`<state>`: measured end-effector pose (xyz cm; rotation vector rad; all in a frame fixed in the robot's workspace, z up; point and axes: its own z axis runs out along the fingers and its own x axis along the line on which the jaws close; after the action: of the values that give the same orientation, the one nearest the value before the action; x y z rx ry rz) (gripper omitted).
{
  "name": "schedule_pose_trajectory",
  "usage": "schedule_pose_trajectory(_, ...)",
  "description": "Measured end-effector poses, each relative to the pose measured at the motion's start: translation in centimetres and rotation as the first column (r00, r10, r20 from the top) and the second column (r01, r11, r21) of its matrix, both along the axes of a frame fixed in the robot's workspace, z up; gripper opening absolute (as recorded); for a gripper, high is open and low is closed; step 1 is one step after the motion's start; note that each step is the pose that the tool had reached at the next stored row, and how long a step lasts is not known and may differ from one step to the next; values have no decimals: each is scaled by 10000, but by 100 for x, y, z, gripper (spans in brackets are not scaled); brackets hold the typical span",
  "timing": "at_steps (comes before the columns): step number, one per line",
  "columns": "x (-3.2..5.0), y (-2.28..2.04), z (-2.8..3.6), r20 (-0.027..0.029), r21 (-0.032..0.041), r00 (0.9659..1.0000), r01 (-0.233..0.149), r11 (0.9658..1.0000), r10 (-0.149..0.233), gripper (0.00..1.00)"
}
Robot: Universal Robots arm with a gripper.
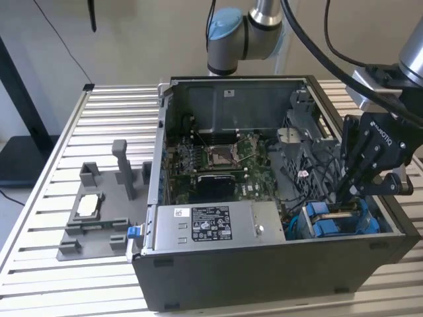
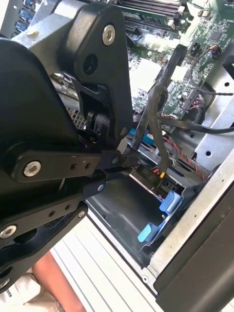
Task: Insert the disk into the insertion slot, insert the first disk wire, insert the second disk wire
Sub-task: 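Insert the second disk wire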
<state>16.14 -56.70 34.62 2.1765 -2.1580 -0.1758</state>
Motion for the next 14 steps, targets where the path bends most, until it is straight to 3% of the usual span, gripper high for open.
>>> schedule_pose_trajectory(14,16,-2,-45,0,19,9999,147,9999,-147,16)
